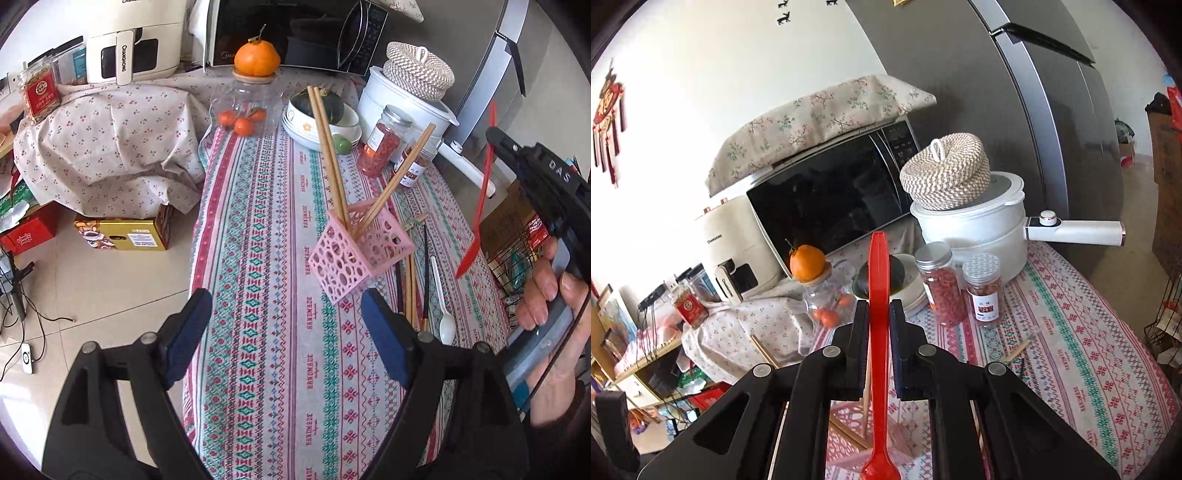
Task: Organize utensils
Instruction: 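Lower the red spoon into the pink holder and open the right tool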
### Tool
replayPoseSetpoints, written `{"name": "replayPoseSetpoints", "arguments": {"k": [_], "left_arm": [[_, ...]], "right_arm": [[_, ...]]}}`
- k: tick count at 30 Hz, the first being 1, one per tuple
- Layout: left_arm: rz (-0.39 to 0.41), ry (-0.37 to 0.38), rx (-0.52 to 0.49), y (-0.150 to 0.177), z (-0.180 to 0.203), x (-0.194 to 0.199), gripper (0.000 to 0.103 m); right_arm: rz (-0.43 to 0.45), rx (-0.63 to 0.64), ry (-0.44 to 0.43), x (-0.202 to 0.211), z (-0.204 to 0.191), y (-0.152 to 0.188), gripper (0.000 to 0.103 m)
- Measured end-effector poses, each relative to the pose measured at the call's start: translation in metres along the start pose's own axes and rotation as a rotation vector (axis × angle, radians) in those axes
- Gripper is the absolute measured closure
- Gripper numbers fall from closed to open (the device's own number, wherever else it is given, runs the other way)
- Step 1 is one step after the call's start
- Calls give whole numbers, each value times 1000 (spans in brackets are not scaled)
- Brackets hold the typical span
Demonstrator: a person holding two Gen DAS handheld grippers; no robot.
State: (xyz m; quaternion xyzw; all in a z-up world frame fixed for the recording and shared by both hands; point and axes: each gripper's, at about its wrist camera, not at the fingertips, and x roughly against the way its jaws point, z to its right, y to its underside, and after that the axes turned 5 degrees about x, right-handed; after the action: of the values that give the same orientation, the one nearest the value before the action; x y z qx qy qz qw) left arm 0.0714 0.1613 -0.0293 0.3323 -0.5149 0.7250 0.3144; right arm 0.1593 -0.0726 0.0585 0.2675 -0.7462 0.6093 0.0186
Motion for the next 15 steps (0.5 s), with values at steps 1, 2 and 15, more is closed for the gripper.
{"name": "replayPoseSetpoints", "arguments": {"k": [1, 2, 15], "left_arm": [[-5, 0, 3, 1, -3, 1, 20], [-10, -1, 7, 2, -6, 1, 20], [-11, 2, 12, 4, -22, 1, 20]], "right_arm": [[16, 2, 5, -4, -6, 1, 92], [31, 13, 7, -8, -12, 2, 92], [133, 236, 130, -44, -71, 30, 92]]}}
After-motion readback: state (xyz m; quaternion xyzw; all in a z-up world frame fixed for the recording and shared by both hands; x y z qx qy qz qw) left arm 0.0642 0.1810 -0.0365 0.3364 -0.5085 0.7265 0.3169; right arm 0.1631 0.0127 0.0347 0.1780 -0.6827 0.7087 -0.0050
